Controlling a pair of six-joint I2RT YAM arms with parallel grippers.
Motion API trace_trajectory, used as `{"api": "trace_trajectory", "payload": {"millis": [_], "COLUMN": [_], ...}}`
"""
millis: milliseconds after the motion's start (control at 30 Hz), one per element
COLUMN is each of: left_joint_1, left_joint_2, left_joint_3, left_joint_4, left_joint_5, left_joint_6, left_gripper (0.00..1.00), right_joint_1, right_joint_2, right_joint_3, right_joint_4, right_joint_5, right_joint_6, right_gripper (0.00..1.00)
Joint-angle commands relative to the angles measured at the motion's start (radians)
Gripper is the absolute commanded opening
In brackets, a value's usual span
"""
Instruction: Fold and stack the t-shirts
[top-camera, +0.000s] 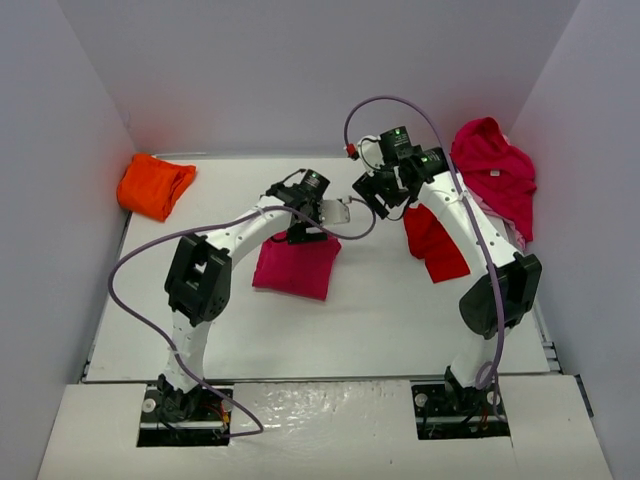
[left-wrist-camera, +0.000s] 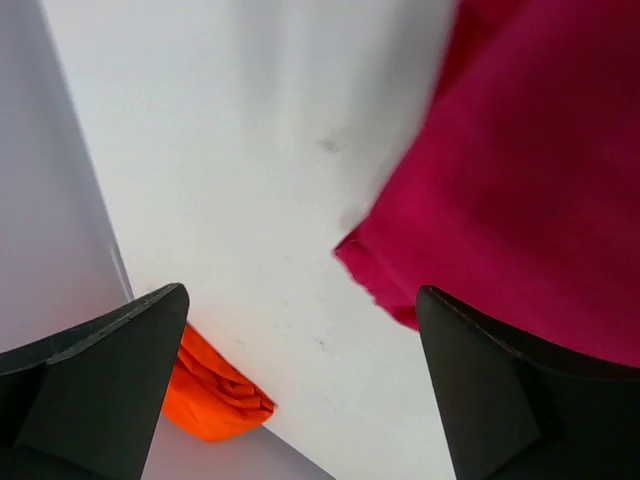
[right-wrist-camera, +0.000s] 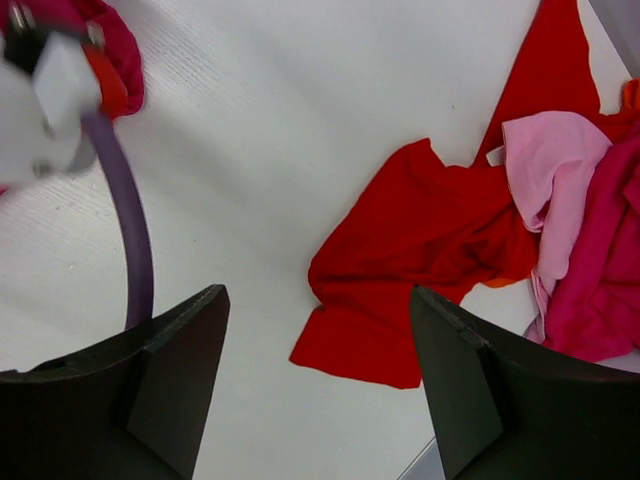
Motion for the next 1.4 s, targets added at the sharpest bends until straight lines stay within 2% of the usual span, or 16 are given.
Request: {"api": "trace_trajectory", "payload": {"millis": [0, 67, 100, 200, 333, 433, 500, 600, 800, 933, 1033, 1167, 1367], "left_joint_1": [0.079, 0.146, 0.189, 0.269, 0.305, 0.311, 0.311, 0.313, 0.315, 0.319, 0.354, 0.393, 0.436], "left_joint_2": [-0.087, -0.098, -0.094, -0.055, -0.038, -0.028, -0.010, 0.028, 0.182, 0.281, 0.299, 0.230, 0.143], "left_joint_3": [0.077, 0.103, 0.135, 0.154, 0.077, 0.050, 0.035, 0.035, 0.100, 0.175, 0.188, 0.163, 0.147], "left_joint_4": [0.180, 0.084, -0.015, -0.178, -0.216, -0.264, -0.322, -0.363, -0.532, -0.623, -0.626, -0.578, -0.603], "left_joint_5": [-0.204, -0.166, -0.075, 0.106, 0.245, 0.341, 0.505, 0.664, 0.922, 0.952, 0.940, 0.895, 0.907], "left_joint_6": [-0.201, -0.308, -0.364, -0.459, -0.525, -0.549, -0.563, -0.568, -0.494, -0.464, -0.465, -0.499, -0.509], "left_gripper": [0.97, 0.97, 0.97, 0.95, 0.89, 0.87, 0.86, 0.86, 0.84, 0.79, 0.77, 0.77, 0.77], "right_joint_1": [-0.016, -0.049, -0.067, -0.090, -0.091, -0.093, -0.098, -0.113, -0.122, -0.128, -0.129, -0.129, -0.129], "right_joint_2": [-0.086, -0.114, -0.131, -0.166, -0.205, -0.226, -0.260, -0.288, -0.317, -0.323, -0.318, -0.292, -0.269], "right_joint_3": [-0.002, -0.029, -0.046, -0.107, -0.177, -0.210, -0.231, -0.251, -0.308, -0.325, -0.322, -0.321, -0.308], "right_joint_4": [0.037, 0.060, 0.064, 0.082, 0.101, 0.112, 0.116, 0.124, 0.125, 0.128, 0.129, 0.135, 0.134], "right_joint_5": [0.067, 0.058, 0.053, -0.005, -0.046, -0.047, -0.045, -0.073, -0.122, -0.112, -0.112, -0.113, -0.109], "right_joint_6": [0.025, 0.032, 0.036, 0.038, 0.047, 0.044, 0.045, 0.044, 0.037, 0.038, 0.033, 0.032, 0.035], "right_gripper": [0.70, 0.71, 0.72, 0.73, 0.73, 0.73, 0.74, 0.76, 0.78, 0.78, 0.78, 0.79, 0.79]}}
